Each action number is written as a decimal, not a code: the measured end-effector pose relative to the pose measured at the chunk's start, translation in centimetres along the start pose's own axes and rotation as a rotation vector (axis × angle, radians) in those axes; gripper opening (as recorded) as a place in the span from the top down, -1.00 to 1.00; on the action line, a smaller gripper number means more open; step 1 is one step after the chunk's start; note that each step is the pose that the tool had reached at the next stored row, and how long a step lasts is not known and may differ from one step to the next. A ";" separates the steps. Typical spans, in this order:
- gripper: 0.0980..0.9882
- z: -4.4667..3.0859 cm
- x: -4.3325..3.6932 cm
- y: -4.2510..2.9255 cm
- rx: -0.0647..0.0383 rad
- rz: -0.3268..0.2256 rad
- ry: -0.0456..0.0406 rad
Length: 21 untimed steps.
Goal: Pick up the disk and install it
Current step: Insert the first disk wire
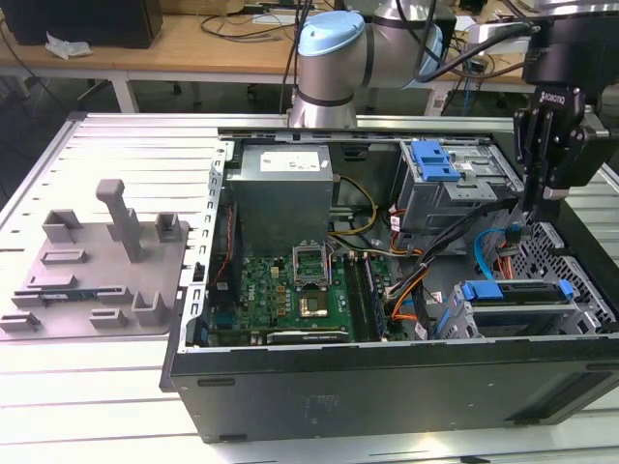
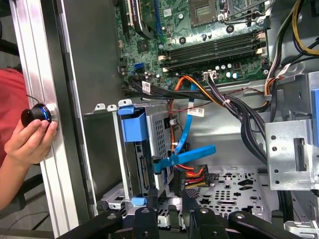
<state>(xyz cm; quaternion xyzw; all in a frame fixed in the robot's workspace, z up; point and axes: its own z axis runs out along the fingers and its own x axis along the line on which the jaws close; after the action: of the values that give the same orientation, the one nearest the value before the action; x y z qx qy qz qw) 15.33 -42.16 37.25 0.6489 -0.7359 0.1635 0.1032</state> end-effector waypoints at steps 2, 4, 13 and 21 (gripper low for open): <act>0.47 0.05 -0.02 0.00 0.000 0.000 0.0001; 0.47 0.08 -0.03 0.01 0.000 0.000 0.0001; 0.47 0.17 -0.07 0.02 0.001 0.000 0.0059; 0.47 0.36 -0.14 0.04 -0.028 -0.023 0.0282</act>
<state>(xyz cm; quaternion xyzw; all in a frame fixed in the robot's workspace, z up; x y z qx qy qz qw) 15.32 -42.16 36.86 0.6534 -0.7291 0.1613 0.1244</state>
